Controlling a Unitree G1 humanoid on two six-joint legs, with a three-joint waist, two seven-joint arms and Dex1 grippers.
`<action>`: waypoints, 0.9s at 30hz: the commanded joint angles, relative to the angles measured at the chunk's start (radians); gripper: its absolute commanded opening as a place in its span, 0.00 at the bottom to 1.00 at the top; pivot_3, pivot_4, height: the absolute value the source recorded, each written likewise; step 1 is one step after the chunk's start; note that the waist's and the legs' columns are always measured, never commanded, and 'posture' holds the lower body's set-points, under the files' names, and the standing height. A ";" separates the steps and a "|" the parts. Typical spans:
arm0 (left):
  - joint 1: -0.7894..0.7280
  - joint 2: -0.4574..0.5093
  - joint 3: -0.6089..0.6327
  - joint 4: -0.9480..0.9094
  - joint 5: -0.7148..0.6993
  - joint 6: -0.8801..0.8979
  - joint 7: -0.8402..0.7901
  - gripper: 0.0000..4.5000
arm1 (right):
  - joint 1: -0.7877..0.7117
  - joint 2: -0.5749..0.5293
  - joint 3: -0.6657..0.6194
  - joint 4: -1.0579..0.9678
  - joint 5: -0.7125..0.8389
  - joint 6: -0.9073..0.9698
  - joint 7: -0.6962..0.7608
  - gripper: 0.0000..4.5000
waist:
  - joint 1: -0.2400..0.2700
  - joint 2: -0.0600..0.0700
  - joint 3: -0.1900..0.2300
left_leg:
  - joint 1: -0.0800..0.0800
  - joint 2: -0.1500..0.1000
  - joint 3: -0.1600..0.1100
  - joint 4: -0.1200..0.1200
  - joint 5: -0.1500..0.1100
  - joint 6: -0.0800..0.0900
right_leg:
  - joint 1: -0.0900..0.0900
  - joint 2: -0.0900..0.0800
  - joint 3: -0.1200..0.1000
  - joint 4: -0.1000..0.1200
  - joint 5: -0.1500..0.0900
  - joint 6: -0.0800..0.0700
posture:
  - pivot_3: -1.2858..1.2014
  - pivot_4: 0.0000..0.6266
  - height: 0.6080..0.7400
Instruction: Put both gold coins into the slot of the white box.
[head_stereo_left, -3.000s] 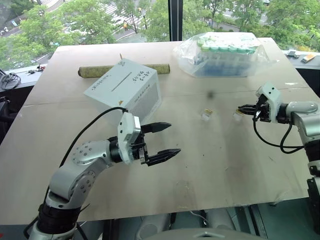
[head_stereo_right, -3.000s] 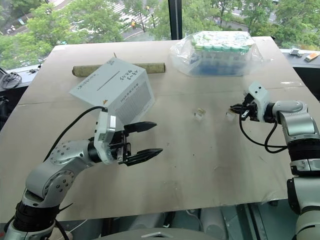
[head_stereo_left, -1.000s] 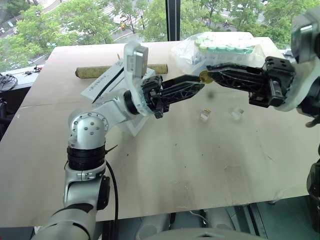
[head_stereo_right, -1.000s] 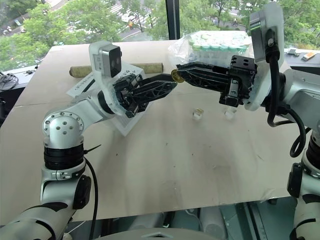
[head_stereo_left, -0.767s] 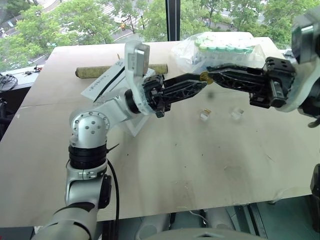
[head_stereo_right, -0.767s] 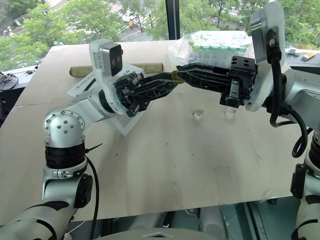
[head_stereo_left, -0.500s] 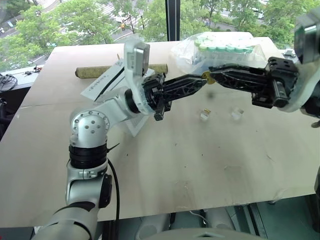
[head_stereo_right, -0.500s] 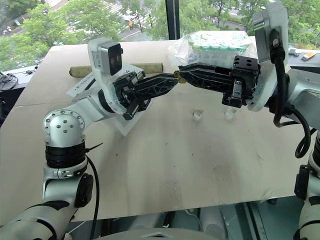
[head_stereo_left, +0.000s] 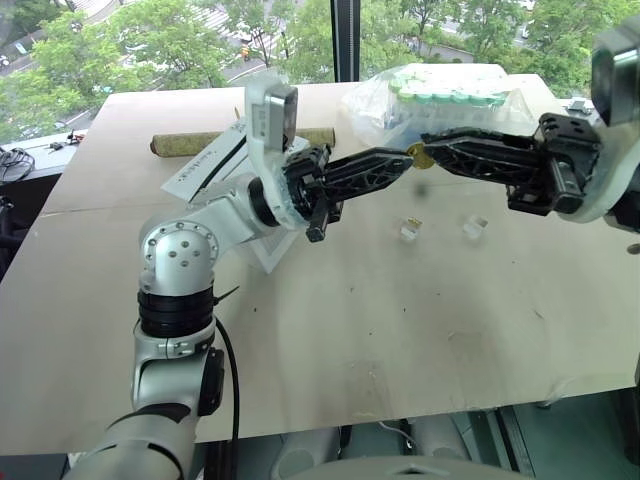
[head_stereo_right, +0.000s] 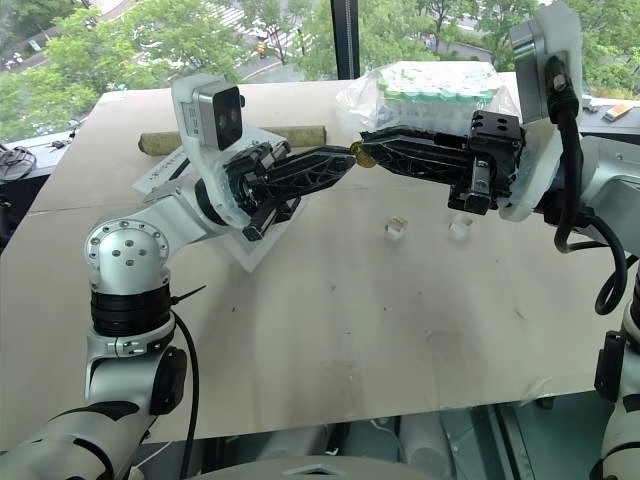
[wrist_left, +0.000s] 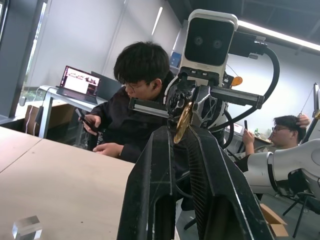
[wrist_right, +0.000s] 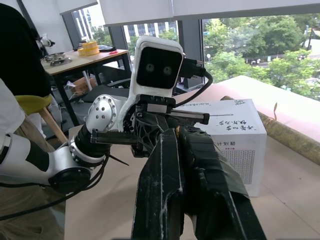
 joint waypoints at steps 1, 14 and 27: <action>-0.013 0.000 0.015 -0.013 -0.015 -0.008 -0.013 0.11 | -0.005 -0.015 -0.009 -0.007 0.018 -0.021 0.012 0.00 | 0.000 0.000 0.000 | 0.000 0.000 0.000 0.000 0.000 0.000 | 0.000 0.000 0.000 0.000 0.000 0.000 | 0.52 0.24 1.00; -0.008 -0.007 0.001 -0.010 -0.012 -0.003 -0.041 0.05 | -0.003 -0.018 -0.007 -0.012 0.035 -0.025 0.012 0.00 | 0.000 0.000 0.000 | 0.000 0.000 0.000 0.000 0.000 0.000 | 0.000 0.000 0.000 0.000 0.000 0.000 | 0.52 0.24 1.00; -0.010 -0.018 0.002 -0.004 -0.010 -0.002 -0.044 0.05 | -0.001 -0.026 -0.003 -0.018 0.077 -0.029 0.003 0.00 | 0.001 0.000 0.000 | 0.000 0.000 0.000 0.000 0.000 0.000 | 0.000 0.000 0.000 0.000 0.000 0.000 | 0.52 0.24 1.00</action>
